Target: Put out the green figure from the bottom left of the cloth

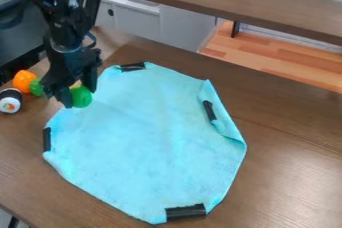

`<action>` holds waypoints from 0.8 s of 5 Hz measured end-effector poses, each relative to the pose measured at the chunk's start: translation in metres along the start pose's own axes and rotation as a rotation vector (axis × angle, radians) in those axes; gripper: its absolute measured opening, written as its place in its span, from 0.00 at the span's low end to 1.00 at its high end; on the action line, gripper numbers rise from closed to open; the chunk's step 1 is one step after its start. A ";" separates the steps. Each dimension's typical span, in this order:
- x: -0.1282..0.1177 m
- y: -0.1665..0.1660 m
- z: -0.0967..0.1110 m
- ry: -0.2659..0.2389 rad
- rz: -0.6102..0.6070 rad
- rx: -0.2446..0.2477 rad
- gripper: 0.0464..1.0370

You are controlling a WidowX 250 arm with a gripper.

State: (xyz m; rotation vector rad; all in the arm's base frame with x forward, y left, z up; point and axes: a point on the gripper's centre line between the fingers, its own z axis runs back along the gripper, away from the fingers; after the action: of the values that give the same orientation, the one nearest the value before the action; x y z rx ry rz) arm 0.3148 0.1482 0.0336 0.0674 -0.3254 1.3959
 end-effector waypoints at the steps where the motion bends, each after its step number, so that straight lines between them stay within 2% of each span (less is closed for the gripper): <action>1: 0.018 -0.015 -0.009 -0.016 0.055 0.025 0.65; 4: 0.068 -0.053 -0.030 -0.045 0.203 0.061 0.65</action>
State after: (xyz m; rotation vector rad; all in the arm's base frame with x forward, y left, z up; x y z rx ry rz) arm 0.3815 0.2108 0.0310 0.1193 -0.3340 1.6075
